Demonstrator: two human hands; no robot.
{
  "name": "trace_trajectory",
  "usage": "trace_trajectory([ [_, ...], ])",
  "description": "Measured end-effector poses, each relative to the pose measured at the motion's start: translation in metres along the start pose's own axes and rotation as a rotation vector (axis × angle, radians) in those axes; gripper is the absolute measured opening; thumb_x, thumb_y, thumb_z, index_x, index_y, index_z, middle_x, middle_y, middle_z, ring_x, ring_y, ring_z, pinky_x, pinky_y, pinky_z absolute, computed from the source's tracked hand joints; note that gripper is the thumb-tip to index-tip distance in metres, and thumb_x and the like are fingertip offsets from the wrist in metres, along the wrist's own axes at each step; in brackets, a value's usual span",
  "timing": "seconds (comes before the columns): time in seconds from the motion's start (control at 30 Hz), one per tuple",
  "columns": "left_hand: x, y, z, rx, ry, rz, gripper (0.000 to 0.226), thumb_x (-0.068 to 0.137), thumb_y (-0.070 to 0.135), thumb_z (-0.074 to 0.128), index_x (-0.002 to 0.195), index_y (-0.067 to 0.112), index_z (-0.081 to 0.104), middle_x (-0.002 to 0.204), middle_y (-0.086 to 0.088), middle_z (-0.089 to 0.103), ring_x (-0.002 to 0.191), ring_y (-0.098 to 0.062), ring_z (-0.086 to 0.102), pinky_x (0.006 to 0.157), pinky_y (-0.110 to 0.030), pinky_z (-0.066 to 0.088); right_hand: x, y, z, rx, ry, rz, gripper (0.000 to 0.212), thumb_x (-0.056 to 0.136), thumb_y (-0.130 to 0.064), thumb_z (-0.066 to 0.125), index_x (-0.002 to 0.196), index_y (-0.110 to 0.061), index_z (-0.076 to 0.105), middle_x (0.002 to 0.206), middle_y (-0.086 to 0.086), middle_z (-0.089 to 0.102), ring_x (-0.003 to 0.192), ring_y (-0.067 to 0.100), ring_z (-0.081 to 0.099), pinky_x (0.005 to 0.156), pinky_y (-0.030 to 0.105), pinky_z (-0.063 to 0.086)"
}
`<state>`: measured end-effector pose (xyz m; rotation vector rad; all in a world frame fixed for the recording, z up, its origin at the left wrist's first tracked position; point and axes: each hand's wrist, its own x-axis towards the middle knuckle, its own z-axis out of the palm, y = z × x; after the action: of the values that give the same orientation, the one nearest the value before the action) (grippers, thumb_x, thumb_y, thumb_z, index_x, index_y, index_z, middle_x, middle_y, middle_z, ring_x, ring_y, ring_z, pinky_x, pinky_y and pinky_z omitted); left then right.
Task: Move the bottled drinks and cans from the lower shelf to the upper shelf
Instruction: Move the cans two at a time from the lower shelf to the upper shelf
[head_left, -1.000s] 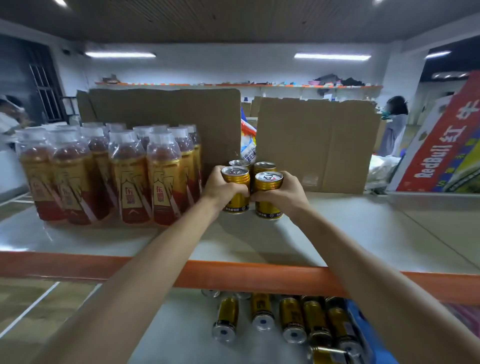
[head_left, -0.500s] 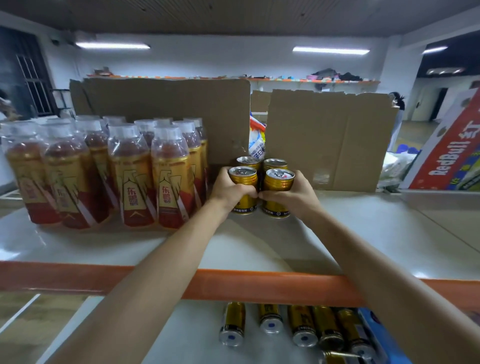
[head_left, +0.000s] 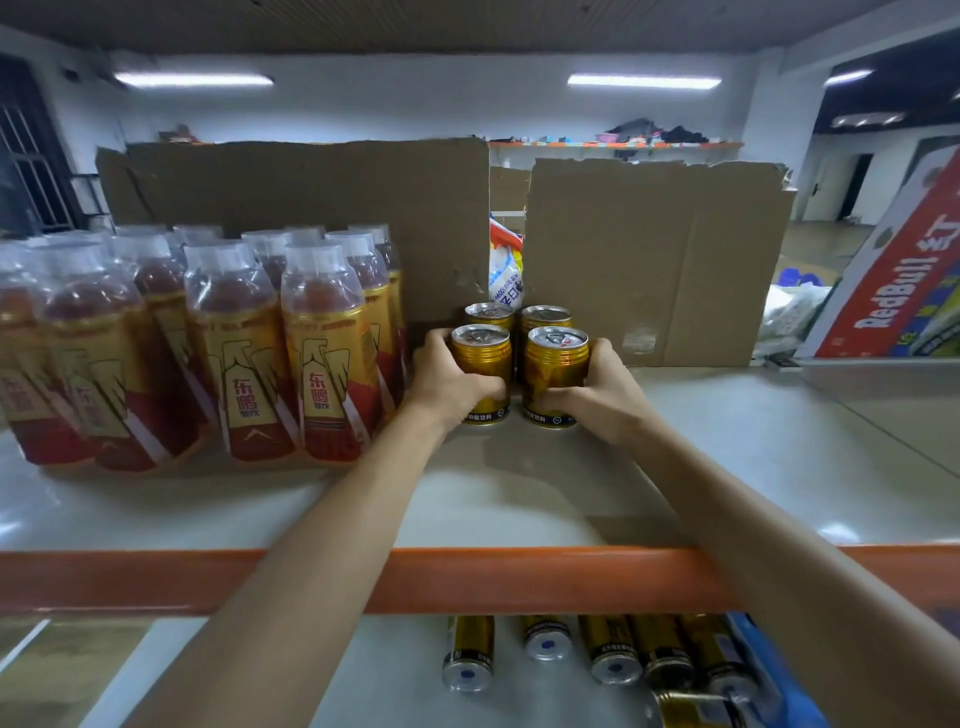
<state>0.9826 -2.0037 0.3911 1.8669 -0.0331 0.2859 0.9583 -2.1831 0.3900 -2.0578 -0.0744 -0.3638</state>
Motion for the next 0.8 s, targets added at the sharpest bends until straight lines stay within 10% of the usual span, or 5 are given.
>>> trace_trajectory([
  [0.8, 0.005, -0.0034, 0.0016, -0.008, -0.003, 0.101, 0.082, 0.043, 0.028, 0.08, 0.122, 0.021, 0.058, 0.108, 0.002, 0.068, 0.097, -0.018, 0.066, 0.09, -0.042, 0.055, 0.0059, 0.0095, 0.0017, -0.199, 0.079, -0.145, 0.058, 0.068, -0.032, 0.088, 0.115, -0.011, 0.059, 0.111, 0.005, 0.063, 0.101, 0.021, 0.059, 0.085, 0.033, 0.05],
])
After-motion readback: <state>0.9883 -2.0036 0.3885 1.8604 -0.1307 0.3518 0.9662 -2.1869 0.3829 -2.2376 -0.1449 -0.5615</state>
